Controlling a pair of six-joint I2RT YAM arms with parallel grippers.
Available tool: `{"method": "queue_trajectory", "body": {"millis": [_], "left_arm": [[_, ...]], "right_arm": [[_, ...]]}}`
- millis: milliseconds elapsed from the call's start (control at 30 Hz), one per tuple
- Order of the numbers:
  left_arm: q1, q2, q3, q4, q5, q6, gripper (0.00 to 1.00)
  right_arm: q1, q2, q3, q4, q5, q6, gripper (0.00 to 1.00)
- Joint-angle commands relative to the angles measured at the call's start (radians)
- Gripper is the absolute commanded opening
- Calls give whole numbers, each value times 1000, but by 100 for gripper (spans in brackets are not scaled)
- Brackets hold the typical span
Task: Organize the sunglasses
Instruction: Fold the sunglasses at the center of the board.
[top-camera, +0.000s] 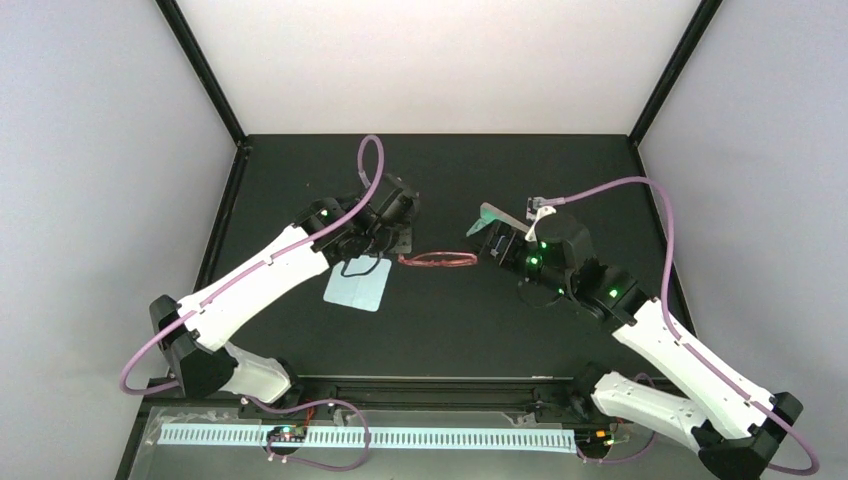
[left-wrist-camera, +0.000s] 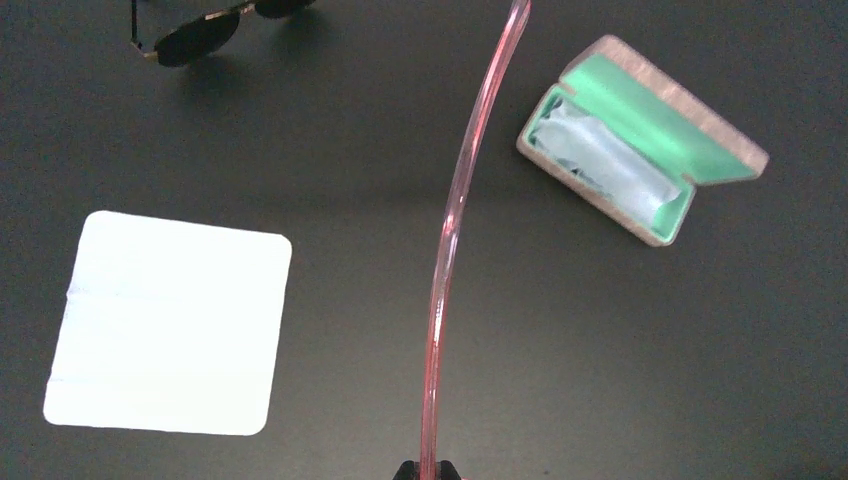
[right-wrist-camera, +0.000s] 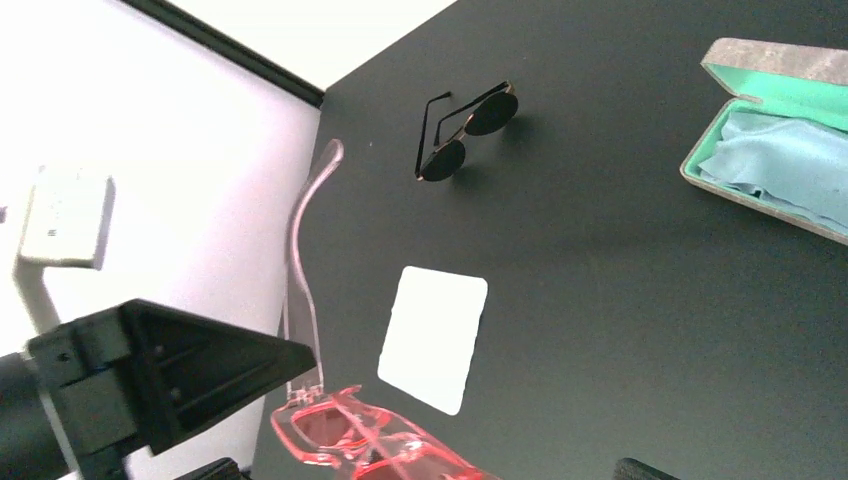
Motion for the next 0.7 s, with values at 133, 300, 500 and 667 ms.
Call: {"method": "queue_trajectory", "body": {"millis": [133,300,500,667], "left_arm": [[8,64,179,-85,20,-83,2],[9,99,220,-109,47,-101,2],[21,130,255,-131,113,-134,2],[38,174,308,-178,184,-175,2]], "right_arm": [[-4,-17,-48,162,18,69,100],[-3,20,-37,188,-5,70,100],[-3,38,-40,238,-3,74,97],[-4,47,-46,266,6,83,87]]}}
